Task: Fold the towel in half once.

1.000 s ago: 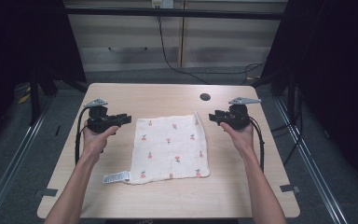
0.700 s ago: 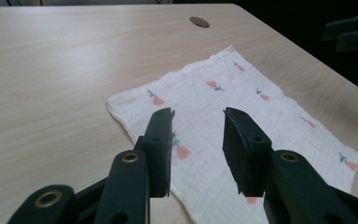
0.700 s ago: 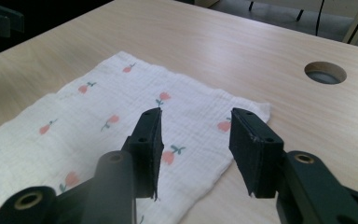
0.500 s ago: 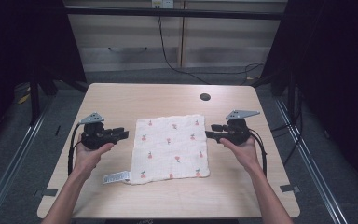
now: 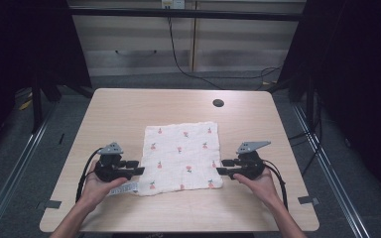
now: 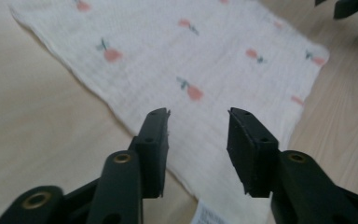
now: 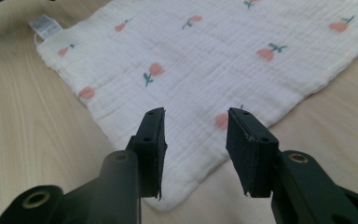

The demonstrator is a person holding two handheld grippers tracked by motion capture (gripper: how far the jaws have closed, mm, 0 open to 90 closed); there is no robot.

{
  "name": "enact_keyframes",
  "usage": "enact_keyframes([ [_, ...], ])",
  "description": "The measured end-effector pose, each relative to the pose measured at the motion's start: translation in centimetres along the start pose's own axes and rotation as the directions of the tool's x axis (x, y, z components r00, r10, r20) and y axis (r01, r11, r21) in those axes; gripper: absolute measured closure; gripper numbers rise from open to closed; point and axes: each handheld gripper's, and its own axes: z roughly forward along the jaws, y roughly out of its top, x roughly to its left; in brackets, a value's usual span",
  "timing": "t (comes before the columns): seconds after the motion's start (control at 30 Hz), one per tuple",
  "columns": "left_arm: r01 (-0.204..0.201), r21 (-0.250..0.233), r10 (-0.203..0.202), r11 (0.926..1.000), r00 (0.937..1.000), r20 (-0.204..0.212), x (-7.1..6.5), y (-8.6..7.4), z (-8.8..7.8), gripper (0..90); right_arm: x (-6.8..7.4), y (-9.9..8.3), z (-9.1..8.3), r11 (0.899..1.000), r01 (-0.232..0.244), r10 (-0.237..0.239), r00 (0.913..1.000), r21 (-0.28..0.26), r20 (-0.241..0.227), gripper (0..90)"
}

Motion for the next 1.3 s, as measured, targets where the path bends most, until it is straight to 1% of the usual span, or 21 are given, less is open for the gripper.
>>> enact_keyframes([
  [0.07, -0.002, 0.002, 0.002, 1.0000, 1.0000, 0.008, -0.1, -0.8, 0.1, 54.7, 0.5, -0.4, 0.2, 1.000, 0.007, -0.007, 1.0000, 0.026, 0.000, 58.1],
  [0.2, -0.006, 0.014, 0.006, 0.9999, 1.0000, -0.007, -0.2, -1.5, 0.5, 54.1, 1.1, -1.2, 0.9, 0.998, 0.028, -0.028, 0.9996, 0.052, -0.007, 63.0],
  [0.27, -0.031, 0.037, 0.032, 0.9988, 0.9993, -0.018, -0.3, -1.7, 0.9, 54.1, 1.4, -1.3, 1.2, 0.997, 0.038, -0.038, 0.9993, 0.073, -0.001, 63.8],
  [0.37, -0.040, 0.044, 0.041, 0.9982, 0.9990, -0.020, -0.8, -1.6, 1.4, 52.7, 1.6, -1.5, 1.6, 0.995, 0.057, -0.058, 0.9983, 0.087, 0.005, 62.5],
  [0.43, -0.065, 0.060, 0.067, 0.9961, 0.9968, -0.043, -1.1, -1.6, 1.9, 51.6, 1.8, -1.6, 1.9, 0.992, 0.069, -0.071, 0.9973, 0.107, 0.018, 61.8],
  [0.47, -0.071, 0.059, 0.073, 0.9957, 0.9966, -0.039, -1.1, -1.6, 1.9, 51.6, 1.9, -1.9, 2.2, 0.990, 0.075, -0.078, 0.9967, 0.121, 0.023, 62.0],
  [0.5, -0.075, 0.055, 0.077, 0.9957, 0.9960, -0.044, -1.3, -1.6, 2.0, 51.7, 2.1, -2.0, 2.3, 0.990, 0.085, -0.089, 0.9955, 0.113, 0.034, 62.2],
  [0.53, -0.086, 0.059, 0.089, 0.9945, 0.9950, -0.047, -1.4, -1.6, 2.0, 52.2, 2.3, -2.1, 2.3, 0.989, 0.095, -0.100, 0.9941, 0.110, 0.043, 63.3],
  [0.6, -0.086, 0.049, 0.088, 0.9950, 0.9952, -0.041, -1.4, -1.7, 2.1, 52.4, 2.7, -2.2, 2.4, 0.988, 0.105, -0.113, 0.9914, 0.111, 0.066, 69.7],
  [0.63, -0.088, 0.047, 0.091, 0.9950, 0.9950, -0.042, -1.4, -1.7, 2.1, 52.6, 2.7, -2.2, 2.3, 0.988, 0.109, -0.117, 0.9910, 0.113, 0.065, 75.4],
  [0.67, -0.105, 0.052, 0.108, 0.9931, 0.9924, -0.060, -1.4, -1.7, 2.0, 54.5, 2.7, -2.2, 2.3, 0.987, 0.114, -0.121, 0.9908, 0.115, 0.060, 80.6],
  [0.73, -0.137, 0.047, 0.141, 0.9894, 0.9859, -0.090, -1.6, -1.9, 2.0, 61.6, 2.4, -2.4, 2.1, 0.989, 0.099, -0.104, 0.9937, 0.113, 0.043, 86.4],
  [0.77, -0.169, 0.057, 0.174, 0.9840, 0.9788, -0.107, -1.7, -1.9, 1.9, 67.8, 2.3, -2.5, 2.1, 0.991, 0.086, -0.090, 0.9955, 0.107, 0.032, 87.3],
  [0.8, -0.162, 0.056, 0.166, 0.9853, 0.9821, -0.089, -1.7, -1.9, 1.9, 74.1, 2.3, -2.5, 2.0, 0.991, 0.080, -0.084, 0.9960, 0.109, 0.032, 87.6],
  [0.9, -0.189, 0.056, 0.193, 0.9805, 0.9778, -0.082, -2.1, -2.0, 1.9, 84.2, 2.6, -2.7, 1.7, 0.990, 0.078, -0.081, 0.9965, 0.120, 0.020, 87.9],
  [0.93, -0.196, 0.059, 0.201, 0.9788, 0.9756, -0.089, -2.2, -2.1, 1.9, 85.0, 2.7, -2.7, 1.7, 0.990, 0.077, -0.080, 0.9966, 0.119, 0.019, 88.0],
  [1.03, -0.168, 0.047, 0.171, 0.9846, 0.9836, -0.058, -2.4, -2.3, 1.9, 86.7, 3.1, -3.0, 1.5, 0.990, 0.077, -0.079, 0.9968, 0.120, 0.009, 88.2],
  [1.1, -0.158, 0.046, 0.160, 0.9864, 0.9864, -0.037, -2.7, -2.7, 1.6, 86.8, 3.3, -3.5, 1.3, 0.993, 0.064, -0.063, 0.9980, 0.104, -0.005, 88.4],
  [1.17, -0.150, 0.044, 0.151, 0.9877, 0.9883, -0.022, -3.0, -3.1, 1.3, 86.9, 3.5, -3.9, 1.0, 0.994, 0.055, -0.053, 0.9984, 0.096, -0.016, 88.4],
  [1.23, -0.155, 0.052, 0.156, 0.9866, 0.9877, -0.013, -3.3, -3.3, 1.0, 86.9, 3.8, -4.2, 0.7, 0.994, 0.057, -0.056, 0.9983, 0.098, -0.013, 88.4],
  [1.3, -0.136, 0.047, 0.137, 0.9895, 0.9906, -0.007, -3.5, -3.7, 0.8, 86.7, 4.0, -4.4, 0.5, 0.994, 0.056, -0.055, 0.9984, 0.091, -0.016, 88.4],
])
